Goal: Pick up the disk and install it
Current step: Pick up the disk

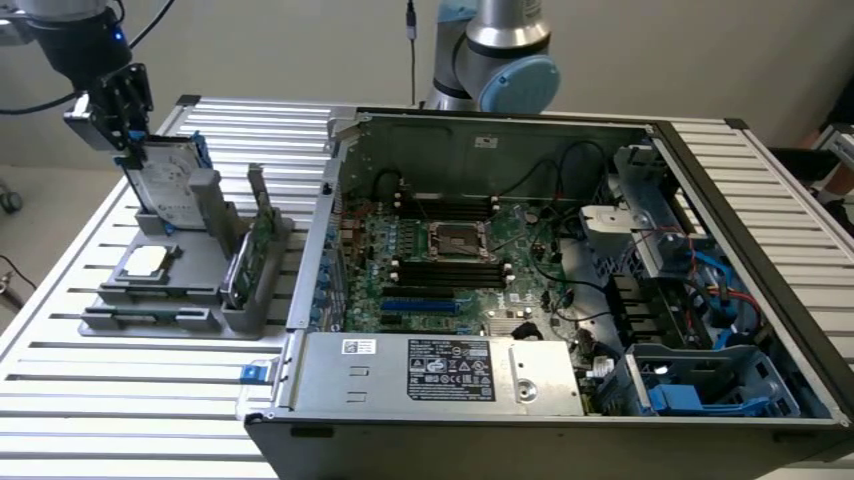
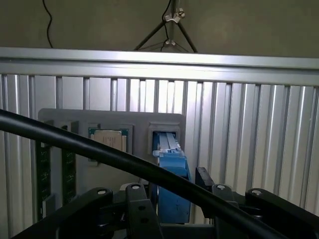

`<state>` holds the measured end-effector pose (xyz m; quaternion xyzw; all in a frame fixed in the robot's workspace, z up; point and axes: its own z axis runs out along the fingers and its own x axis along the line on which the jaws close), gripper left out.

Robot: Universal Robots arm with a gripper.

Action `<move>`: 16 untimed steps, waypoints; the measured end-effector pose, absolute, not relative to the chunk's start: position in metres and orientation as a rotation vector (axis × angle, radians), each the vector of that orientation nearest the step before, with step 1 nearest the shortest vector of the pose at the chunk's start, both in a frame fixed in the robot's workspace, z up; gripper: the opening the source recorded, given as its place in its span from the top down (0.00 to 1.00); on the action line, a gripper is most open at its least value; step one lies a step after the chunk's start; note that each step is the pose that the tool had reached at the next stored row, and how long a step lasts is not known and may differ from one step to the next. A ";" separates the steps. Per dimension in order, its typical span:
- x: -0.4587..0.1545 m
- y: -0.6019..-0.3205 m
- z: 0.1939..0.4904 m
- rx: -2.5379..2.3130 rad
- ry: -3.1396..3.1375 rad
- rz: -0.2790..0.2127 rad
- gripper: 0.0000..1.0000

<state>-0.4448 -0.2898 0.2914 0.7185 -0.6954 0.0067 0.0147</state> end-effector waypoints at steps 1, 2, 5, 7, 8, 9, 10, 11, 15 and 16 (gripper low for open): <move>-0.445 -0.290 0.291 2.234 -2.162 0.016 0.52; -0.445 -0.290 0.291 2.232 -2.160 0.010 0.52; -0.445 -0.290 0.290 2.226 -2.154 -0.003 0.52; -0.445 -0.290 0.289 2.226 -2.154 -0.003 0.52; -0.445 -0.290 0.289 2.226 -2.154 -0.003 0.52; -0.445 -0.290 0.289 2.225 -2.153 -0.002 0.52; -0.445 -0.290 0.289 2.225 -2.152 -0.001 0.52; -0.445 -0.290 0.289 2.224 -2.152 0.000 0.52; -0.445 -0.290 0.289 2.224 -2.152 0.001 0.52; -0.445 -0.290 0.289 2.224 -2.152 0.001 0.52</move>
